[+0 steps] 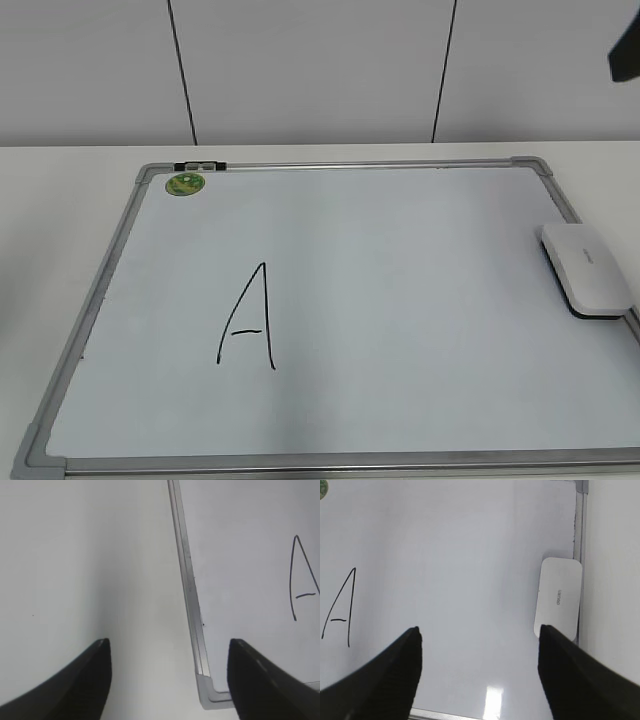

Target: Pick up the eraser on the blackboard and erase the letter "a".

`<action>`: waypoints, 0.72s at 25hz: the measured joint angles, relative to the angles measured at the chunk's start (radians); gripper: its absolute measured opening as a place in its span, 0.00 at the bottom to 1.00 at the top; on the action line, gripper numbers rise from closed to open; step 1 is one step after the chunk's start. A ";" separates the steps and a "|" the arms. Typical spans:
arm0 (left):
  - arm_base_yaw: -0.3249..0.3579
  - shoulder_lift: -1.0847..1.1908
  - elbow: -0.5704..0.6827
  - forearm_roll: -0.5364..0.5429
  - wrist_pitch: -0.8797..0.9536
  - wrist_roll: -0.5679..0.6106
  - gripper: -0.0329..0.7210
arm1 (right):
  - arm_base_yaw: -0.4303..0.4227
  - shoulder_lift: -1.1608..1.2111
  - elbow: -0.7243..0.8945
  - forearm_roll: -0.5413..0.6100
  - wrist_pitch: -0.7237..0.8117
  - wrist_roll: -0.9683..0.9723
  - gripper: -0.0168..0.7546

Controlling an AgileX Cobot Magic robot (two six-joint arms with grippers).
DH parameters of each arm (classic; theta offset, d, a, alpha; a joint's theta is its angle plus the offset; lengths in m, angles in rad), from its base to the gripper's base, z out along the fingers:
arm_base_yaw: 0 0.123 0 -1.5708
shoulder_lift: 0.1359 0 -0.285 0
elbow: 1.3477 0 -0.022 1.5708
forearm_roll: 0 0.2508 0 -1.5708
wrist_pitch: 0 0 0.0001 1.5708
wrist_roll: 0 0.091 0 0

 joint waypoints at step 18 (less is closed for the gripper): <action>-0.118 -0.633 0.453 0.052 -0.027 -0.003 0.75 | 0.007 -0.977 0.812 0.006 -0.071 0.004 0.72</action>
